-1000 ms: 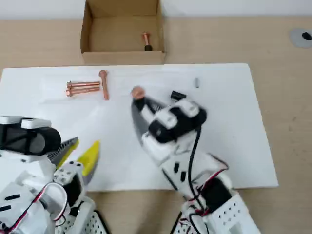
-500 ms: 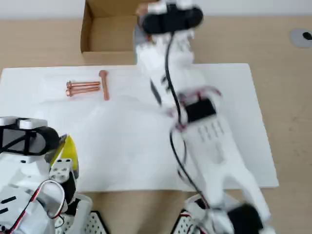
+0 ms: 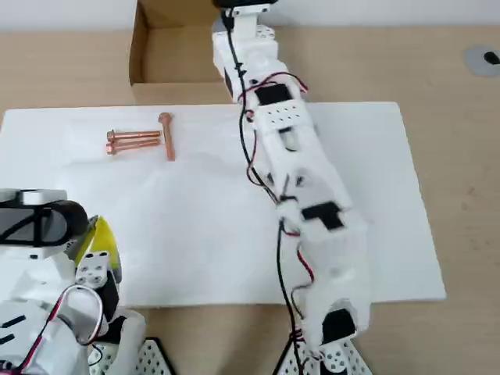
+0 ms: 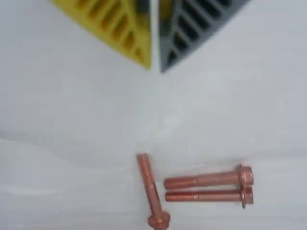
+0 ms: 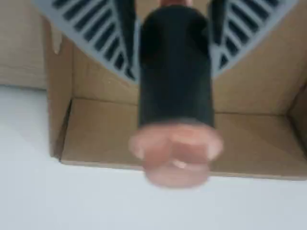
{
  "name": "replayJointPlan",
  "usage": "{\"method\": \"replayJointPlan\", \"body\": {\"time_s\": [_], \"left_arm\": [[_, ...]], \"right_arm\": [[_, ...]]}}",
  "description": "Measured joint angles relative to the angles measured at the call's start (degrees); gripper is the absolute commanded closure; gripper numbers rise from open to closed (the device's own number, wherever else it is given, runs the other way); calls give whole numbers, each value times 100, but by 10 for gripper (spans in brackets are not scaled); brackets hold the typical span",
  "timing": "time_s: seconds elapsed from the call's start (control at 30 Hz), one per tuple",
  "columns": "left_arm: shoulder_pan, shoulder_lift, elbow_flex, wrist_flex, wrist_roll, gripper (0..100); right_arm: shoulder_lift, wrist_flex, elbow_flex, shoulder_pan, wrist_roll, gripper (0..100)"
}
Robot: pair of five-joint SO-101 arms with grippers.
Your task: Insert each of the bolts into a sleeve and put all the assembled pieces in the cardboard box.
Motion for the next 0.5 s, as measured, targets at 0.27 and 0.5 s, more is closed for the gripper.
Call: {"method": "replayJointPlan", "body": {"time_s": [0.27, 0.5], "left_arm": [[0, -888, 237, 0, 0, 993], [0, -1240, 738, -299, 0, 993]], "right_arm": [[2180, 413, -2338, 35, 0, 986], [3473, 1327, -3956, 97, 70, 985]]}}
